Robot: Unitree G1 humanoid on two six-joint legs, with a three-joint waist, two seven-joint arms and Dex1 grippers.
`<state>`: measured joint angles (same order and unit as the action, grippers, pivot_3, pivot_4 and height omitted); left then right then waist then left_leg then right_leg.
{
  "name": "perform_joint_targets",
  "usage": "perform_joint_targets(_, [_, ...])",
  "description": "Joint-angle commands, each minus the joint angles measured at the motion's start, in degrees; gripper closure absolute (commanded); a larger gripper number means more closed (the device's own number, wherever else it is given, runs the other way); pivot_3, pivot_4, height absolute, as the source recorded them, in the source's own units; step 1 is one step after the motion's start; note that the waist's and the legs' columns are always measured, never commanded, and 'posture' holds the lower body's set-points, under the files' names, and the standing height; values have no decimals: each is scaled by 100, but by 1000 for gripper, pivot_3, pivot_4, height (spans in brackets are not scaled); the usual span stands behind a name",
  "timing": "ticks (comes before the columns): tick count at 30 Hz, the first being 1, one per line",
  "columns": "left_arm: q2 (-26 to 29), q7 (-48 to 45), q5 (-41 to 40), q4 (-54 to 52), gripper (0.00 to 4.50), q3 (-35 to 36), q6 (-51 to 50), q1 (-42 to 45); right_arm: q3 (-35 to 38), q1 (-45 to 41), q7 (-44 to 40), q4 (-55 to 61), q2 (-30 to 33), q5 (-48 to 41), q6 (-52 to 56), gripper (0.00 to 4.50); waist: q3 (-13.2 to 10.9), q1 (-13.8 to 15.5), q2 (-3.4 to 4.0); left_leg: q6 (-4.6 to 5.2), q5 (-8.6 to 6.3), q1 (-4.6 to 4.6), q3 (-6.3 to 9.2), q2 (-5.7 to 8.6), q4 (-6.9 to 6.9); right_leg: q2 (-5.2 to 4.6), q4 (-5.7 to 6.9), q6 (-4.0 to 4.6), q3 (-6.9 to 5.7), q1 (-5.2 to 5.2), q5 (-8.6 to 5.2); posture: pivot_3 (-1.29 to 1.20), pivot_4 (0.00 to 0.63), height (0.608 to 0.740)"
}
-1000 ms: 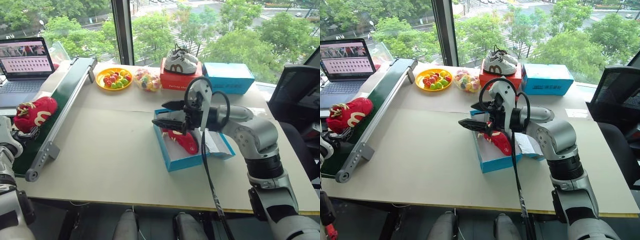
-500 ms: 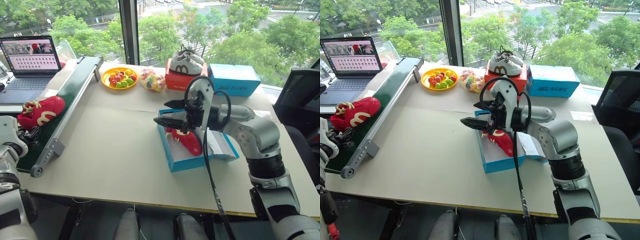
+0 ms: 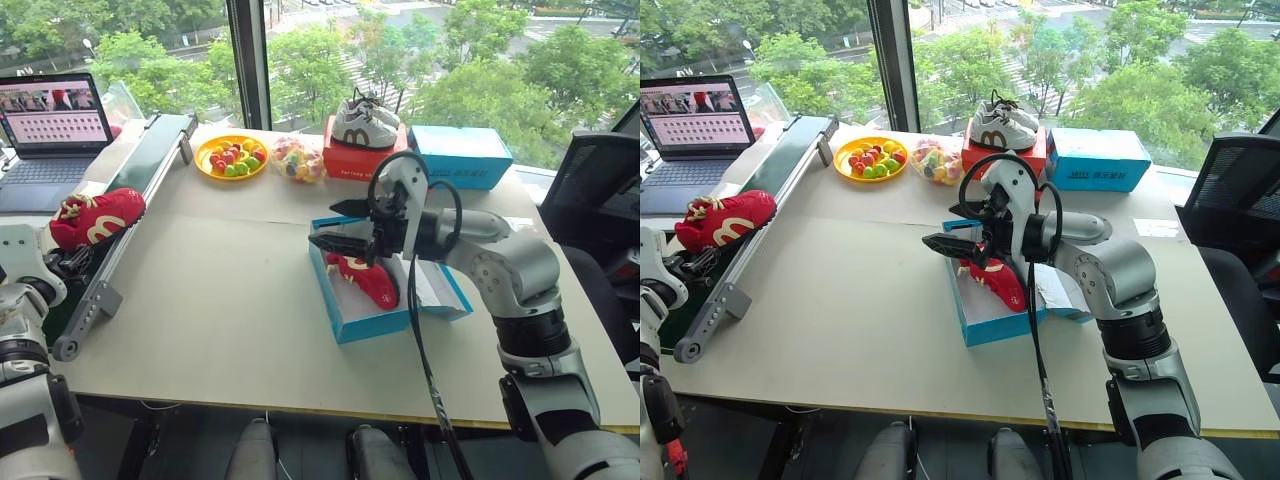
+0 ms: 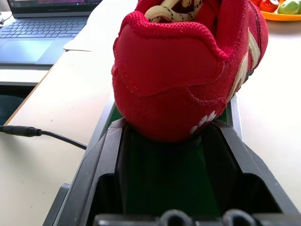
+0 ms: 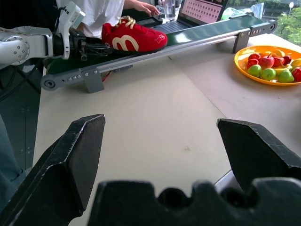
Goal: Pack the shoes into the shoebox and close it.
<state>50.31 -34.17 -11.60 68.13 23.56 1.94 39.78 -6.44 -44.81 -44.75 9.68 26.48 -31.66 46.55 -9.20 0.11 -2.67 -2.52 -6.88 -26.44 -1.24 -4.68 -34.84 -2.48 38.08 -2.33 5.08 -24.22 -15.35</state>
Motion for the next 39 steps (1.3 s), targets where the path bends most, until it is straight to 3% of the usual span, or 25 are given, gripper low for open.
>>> perform_joint_targets(1, [143, 91, -116, -186, 2717, 105, -13, 61, 132, -147, 25, 179, 52, 10, -42, 0, 0, 3, 0, 0, 0, 0, 0, 0, -1, 0, 0, 0, 0, 0, 0, 0, 150, 740])
perform_joint_targets(8, [-123, -50, -498, -1225, 2717, 253, -253, -29, 268, -168, 34, 188, -49, -166, -7, 0, 0, 7, -1, 0, 0, -2, 0, 0, -1, 0, -1, 0, -1, 0, 0, 0, 150, 740])
perform_joint_targets(12, [-477, -28, -821, -2563, 2717, 263, -809, -472, 1119, -475, 499, 95, -643, -1200, 518, 0, 0, -24, 0, 0, 0, -4, 0, -2, 0, 0, 2, 2, 1, 0, 1, 0, 150, 740])
perform_joint_targets(23, [-1788, 814, -1654, -6158, 2717, -253, -2868, -679, 1876, -601, 1347, -418, -1164, -2174, 1164, 0, 5, -74, -10, 0, 2, -3, 3, -3, -10, 2, 3, 0, 2, 11, 3, 0, 150, 740])
perform_joint_targets(28, [-2233, 1189, -1917, -6886, 2717, -456, -3452, -421, 2145, -461, 1912, -503, -1412, -2816, 1731, 0, 5, -117, -10, 1, 2, -3, 6, -2, -8, 4, 4, 0, 4, 8, 3, 0, 150, 740])
perform_joint_targets(32, [-2655, 1402, -2134, -7403, 2717, -764, -3850, -153, 2434, -279, 2379, -689, -1699, -3129, 1703, 0, 5, -131, -10, 1, 2, -1, 8, 0, -9, 6, 3, -1, 8, 11, 4, 0, 150, 740])
perform_joint_targets(39, [-3176, 1950, -2515, -8332, 2717, -915, -4539, -319, 2905, -485, 2868, -1213, -1637, -3337, 1499, 0, 5, -133, -9, 2, 2, -1, 9, 2, -9, 5, 1, -3, 12, 11, 4, 0, 150, 740])
